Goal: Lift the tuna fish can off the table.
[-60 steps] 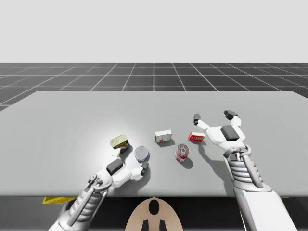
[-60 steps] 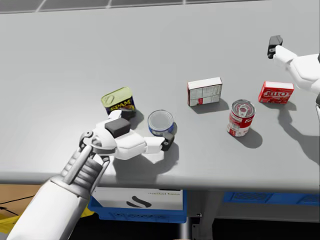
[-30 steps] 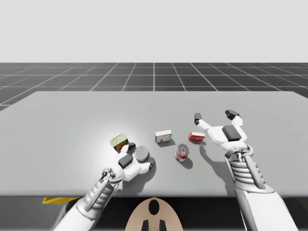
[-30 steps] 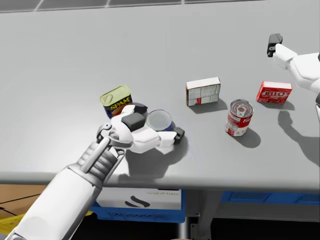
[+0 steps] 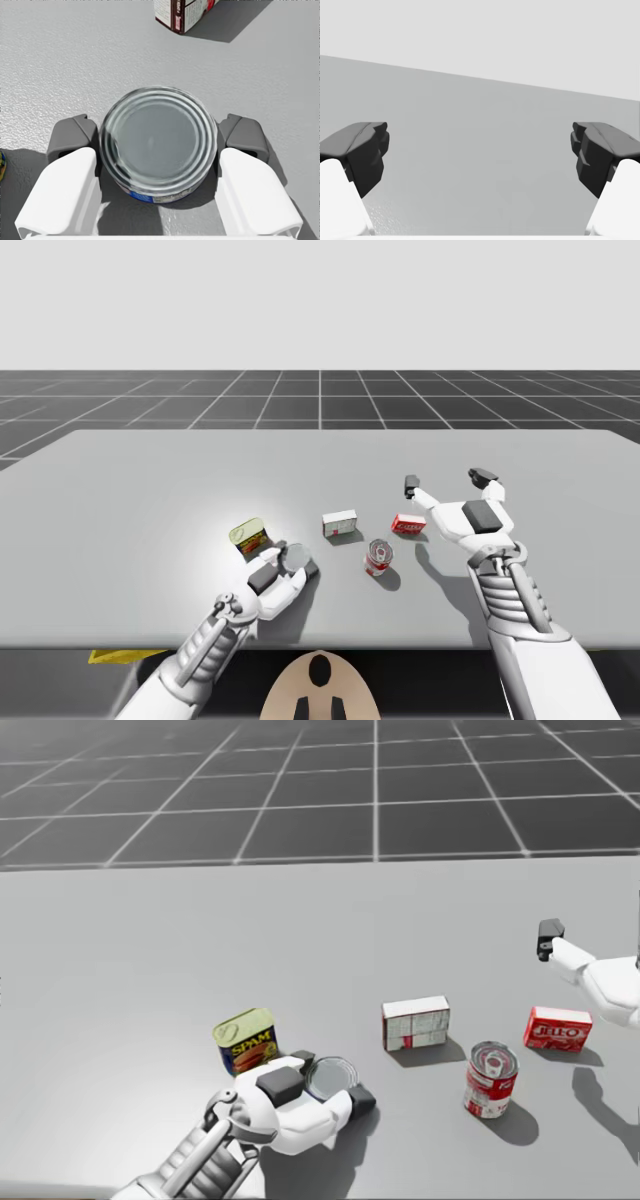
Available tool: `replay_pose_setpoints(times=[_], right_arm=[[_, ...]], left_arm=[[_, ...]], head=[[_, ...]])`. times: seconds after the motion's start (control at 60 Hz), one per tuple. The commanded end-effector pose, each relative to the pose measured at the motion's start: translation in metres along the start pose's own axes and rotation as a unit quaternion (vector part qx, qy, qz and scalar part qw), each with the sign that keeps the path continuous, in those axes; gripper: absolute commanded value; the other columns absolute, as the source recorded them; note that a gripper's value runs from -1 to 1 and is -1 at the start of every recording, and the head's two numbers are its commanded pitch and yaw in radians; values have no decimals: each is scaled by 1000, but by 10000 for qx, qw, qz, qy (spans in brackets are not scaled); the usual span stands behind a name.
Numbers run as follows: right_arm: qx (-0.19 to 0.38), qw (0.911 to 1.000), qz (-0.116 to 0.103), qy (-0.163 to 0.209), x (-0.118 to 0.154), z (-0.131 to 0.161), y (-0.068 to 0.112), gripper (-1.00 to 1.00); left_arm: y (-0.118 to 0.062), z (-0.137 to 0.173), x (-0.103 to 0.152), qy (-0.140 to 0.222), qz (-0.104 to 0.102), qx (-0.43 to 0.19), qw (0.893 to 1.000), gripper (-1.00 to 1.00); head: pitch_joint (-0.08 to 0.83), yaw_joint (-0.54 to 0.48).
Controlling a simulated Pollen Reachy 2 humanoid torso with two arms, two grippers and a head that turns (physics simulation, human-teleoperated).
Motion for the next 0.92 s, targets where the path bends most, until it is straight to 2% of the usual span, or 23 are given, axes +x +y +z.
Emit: replay_pose_setpoints(times=[0.017,0.167,0.267,0.383,0.633,0.767,0.883,0.917], right_arm=[[-2,10000,-2,12,-1,0,0,-1000],[5,10000,-41,18,-1,0,-1,-1000],[14,10000,-49,3,-1,0,-2,-1000],[43,10000,-83,20,-1,0,-2,-1000],[40,10000,-57,50,-2,-2,-2,-1000],[32,9999,-88,46,-2,-2,-2,-1000],[100,9999,-116,57,-2,-2,-3,-1000],[104,9999,-111,54,-2,-2,-3,-1000]], left_arm=[[-8,-3,-2,39,74,-79,9999,1000],[-8,-2,-2,60,31,-52,10000,1000],[-8,0,1,62,-15,-9,10000,1000],[-3,11,17,-103,-61,75,9999,1000],[20,52,81,-864,-197,427,9952,1000],[32,79,121,-1351,-285,703,9879,1000],[35,104,154,-1829,-424,974,9774,1000],[35,107,157,-1883,-432,995,9761,1000]], head=[[406,126],[330,139],[320,140],[316,140],[304,136],[295,133],[289,133],[289,133]])
